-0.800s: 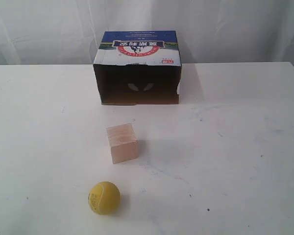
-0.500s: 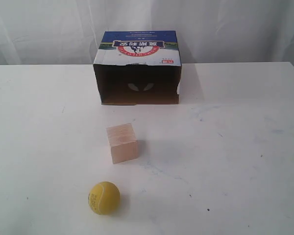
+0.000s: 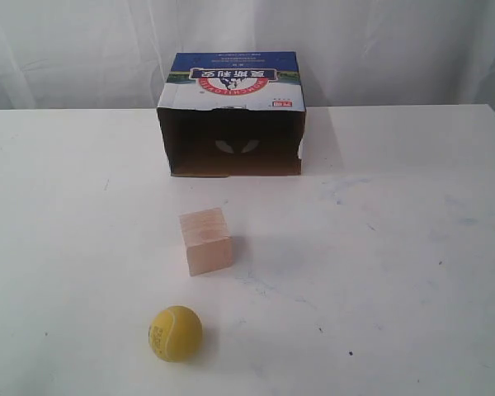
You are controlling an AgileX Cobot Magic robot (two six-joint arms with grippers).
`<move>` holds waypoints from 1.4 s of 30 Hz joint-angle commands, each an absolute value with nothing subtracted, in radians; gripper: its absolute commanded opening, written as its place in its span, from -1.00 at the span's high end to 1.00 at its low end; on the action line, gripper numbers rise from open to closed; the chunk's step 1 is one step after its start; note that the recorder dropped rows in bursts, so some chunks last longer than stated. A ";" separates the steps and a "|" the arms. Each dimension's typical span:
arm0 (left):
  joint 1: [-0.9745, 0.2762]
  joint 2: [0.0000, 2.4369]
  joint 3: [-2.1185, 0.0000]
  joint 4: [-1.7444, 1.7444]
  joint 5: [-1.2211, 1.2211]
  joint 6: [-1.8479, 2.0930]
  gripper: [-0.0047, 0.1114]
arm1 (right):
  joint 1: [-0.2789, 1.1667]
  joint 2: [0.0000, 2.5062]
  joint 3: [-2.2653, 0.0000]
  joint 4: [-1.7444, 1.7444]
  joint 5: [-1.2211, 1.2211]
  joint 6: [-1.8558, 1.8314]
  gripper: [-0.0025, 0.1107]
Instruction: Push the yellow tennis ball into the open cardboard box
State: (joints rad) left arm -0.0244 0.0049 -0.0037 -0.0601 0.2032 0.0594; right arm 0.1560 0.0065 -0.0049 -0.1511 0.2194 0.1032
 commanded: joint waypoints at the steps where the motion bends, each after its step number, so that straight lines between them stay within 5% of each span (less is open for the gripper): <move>1: -0.022 0.000 0.000 -0.063 0.204 0.052 0.92 | 0.149 0.000 -0.024 -0.150 0.087 0.157 0.96; 13: -0.022 0.000 0.000 -0.063 0.204 0.052 0.92 | 0.149 0.041 -0.372 -0.132 0.377 0.222 0.96; 28: -0.022 0.000 0.000 -0.063 0.204 0.052 0.92 | 0.209 0.402 -0.618 0.389 0.746 -0.008 0.96; 34: -0.022 0.000 0.000 -0.063 0.204 0.052 0.92 | 0.338 0.700 -0.772 0.458 0.823 -0.140 0.96; 42: -0.022 0.000 0.000 -0.063 0.204 0.052 0.92 | 0.685 1.169 -0.982 0.352 0.766 -0.164 0.96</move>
State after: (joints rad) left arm -0.0244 0.0049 -0.0037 -0.0601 0.2032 0.0594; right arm 0.5799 1.0493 -0.9259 0.4111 0.7991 -0.1433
